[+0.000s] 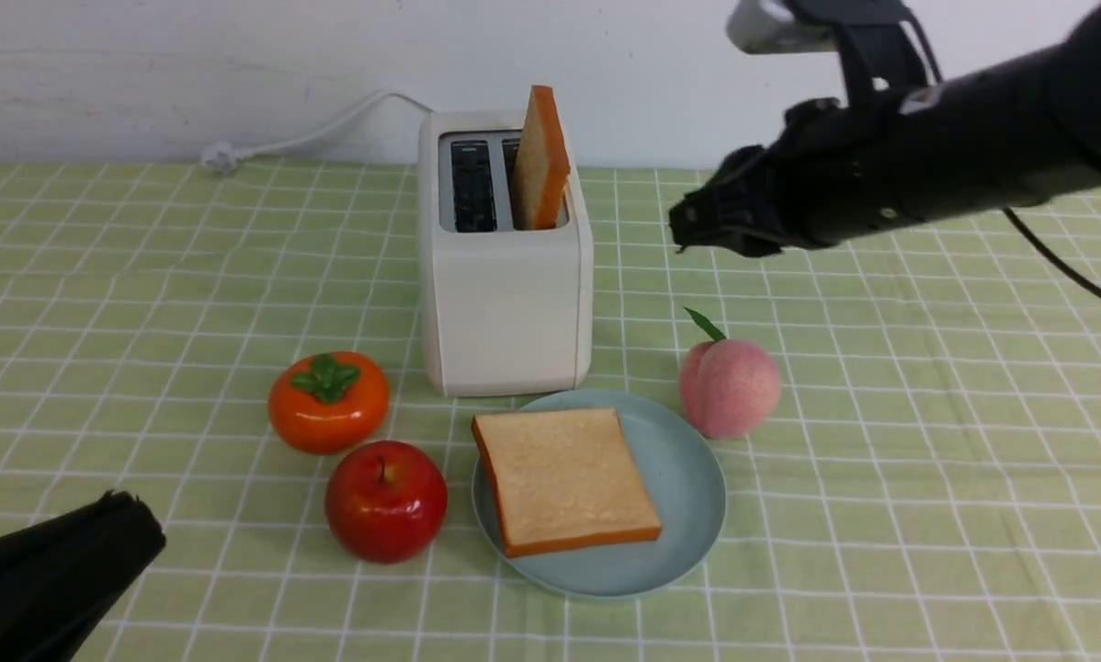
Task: Take toasted bread from bread machine on green coffee tablecloth place on plate.
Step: 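Grasp the toast slice in the toaster and pull it up out of the slot with the right gripper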
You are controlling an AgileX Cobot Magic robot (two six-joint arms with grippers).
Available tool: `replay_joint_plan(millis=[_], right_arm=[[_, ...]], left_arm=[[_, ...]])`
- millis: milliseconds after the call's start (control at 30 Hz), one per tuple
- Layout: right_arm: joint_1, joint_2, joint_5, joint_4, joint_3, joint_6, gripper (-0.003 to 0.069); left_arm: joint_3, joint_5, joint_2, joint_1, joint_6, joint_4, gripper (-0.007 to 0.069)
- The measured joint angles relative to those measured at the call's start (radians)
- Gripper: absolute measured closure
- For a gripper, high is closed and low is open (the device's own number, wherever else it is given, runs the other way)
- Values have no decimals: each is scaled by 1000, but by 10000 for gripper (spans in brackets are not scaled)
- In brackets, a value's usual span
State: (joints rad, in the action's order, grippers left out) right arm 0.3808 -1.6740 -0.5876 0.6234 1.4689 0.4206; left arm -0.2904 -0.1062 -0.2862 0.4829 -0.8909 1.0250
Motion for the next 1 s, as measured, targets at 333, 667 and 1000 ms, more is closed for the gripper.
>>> replay_joint_plan(millis=[333,667,1000], right_arm=[[21,-377,13,13,432,4,123],[41,-442,140,-1,499,-5,262],[62,-463,174,-78,501,-7,458]], left_arm=[[20,52,0,0,0,4,638],[20,54,0,0,0,4,638],[20,54,0,0,0,9,638]])
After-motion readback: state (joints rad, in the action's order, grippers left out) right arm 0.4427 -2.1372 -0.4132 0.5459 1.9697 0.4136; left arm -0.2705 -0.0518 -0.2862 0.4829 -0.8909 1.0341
